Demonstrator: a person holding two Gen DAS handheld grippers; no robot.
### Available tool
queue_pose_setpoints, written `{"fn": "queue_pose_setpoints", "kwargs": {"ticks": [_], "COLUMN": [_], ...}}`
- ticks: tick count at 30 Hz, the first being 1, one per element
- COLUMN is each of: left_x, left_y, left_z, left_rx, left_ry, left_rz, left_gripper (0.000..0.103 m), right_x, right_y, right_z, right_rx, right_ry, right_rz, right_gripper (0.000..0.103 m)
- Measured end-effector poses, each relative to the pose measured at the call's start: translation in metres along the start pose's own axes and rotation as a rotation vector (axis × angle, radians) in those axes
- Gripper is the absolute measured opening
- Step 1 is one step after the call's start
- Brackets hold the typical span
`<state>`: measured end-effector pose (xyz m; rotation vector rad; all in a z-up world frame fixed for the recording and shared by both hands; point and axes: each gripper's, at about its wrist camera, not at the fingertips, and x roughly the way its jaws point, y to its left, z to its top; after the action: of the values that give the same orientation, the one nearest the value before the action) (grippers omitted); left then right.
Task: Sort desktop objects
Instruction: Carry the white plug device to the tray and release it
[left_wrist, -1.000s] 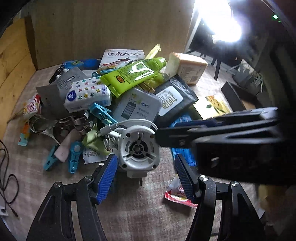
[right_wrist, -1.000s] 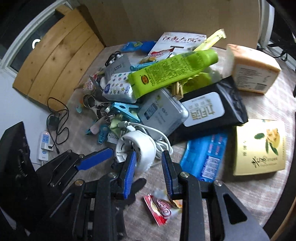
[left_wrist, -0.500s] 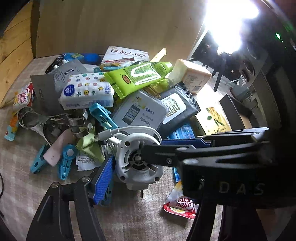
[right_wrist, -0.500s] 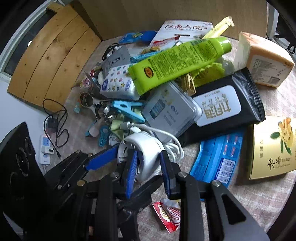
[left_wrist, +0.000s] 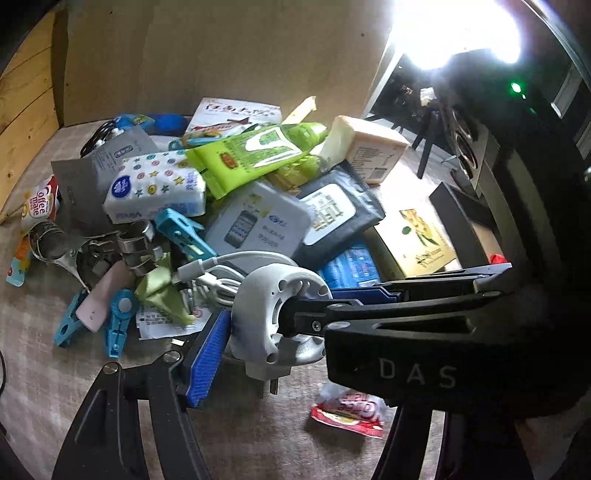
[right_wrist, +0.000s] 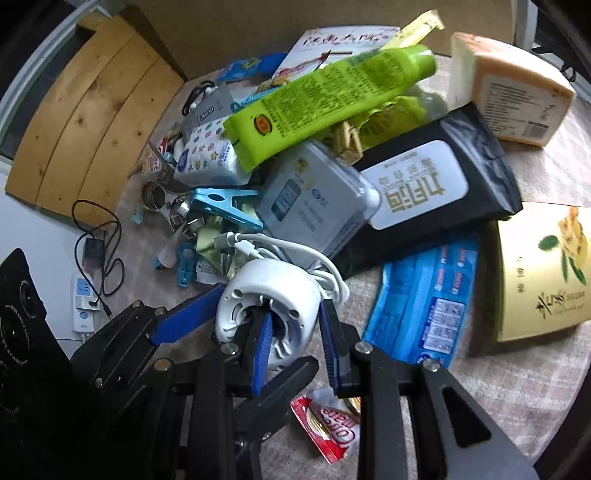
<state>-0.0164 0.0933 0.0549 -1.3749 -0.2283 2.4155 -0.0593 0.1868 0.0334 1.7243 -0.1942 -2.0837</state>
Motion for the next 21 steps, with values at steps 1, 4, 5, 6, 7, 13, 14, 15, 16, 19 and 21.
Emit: {"fn": "queue_pose_setpoints", "kwargs": {"ticks": [1, 4, 5, 6, 7, 13, 14, 15, 16, 19, 21], "left_x": [-0.003, -0.010, -0.012, -0.014, -0.015, -0.009, -0.005, -0.002, 0.002, 0.016, 0.027], "left_y": [-0.004, -0.021, -0.029, -0.038, -0.047, -0.112, -0.126, -0.139, -0.153, -0.196, -0.225], "left_z": [0.000, 0.004, 0.006, 0.009, 0.012, 0.029, 0.032, 0.035, 0.036, 0.044, 0.050], "left_rx": [0.006, 0.028, 0.040, 0.056, 0.070, 0.162, 0.178, 0.192, 0.204, 0.245, 0.276], "left_ry": [-0.005, -0.017, -0.022, -0.027, -0.031, -0.047, -0.050, -0.051, -0.051, -0.044, -0.040], "left_rz": [-0.002, -0.002, -0.006, -0.011, -0.014, -0.065, -0.079, -0.091, -0.102, -0.140, -0.162], "left_gripper": [0.065, 0.065, 0.065, 0.065, 0.065, 0.066, 0.066, 0.066, 0.066, 0.066, 0.066], "right_x": [-0.006, -0.025, -0.030, -0.041, -0.048, -0.101, -0.111, -0.120, -0.131, -0.158, -0.174], "right_y": [-0.002, -0.007, -0.009, -0.014, -0.019, -0.066, -0.078, -0.088, -0.103, -0.143, -0.168], "right_z": [-0.002, -0.006, -0.007, -0.008, -0.009, -0.021, -0.023, -0.027, -0.031, -0.041, -0.048], "right_rx": [0.002, -0.004, -0.007, -0.006, -0.002, 0.059, 0.076, 0.088, 0.106, 0.160, 0.194], "right_ry": [-0.007, -0.036, -0.045, -0.061, -0.070, -0.152, -0.167, -0.177, -0.192, -0.224, -0.246], "right_rz": [0.004, 0.000, -0.003, -0.006, -0.004, -0.035, -0.044, -0.052, -0.065, -0.091, -0.112], "right_gripper": [0.025, 0.025, 0.025, 0.025, 0.025, 0.025, 0.025, 0.025, 0.025, 0.025, 0.025]}}
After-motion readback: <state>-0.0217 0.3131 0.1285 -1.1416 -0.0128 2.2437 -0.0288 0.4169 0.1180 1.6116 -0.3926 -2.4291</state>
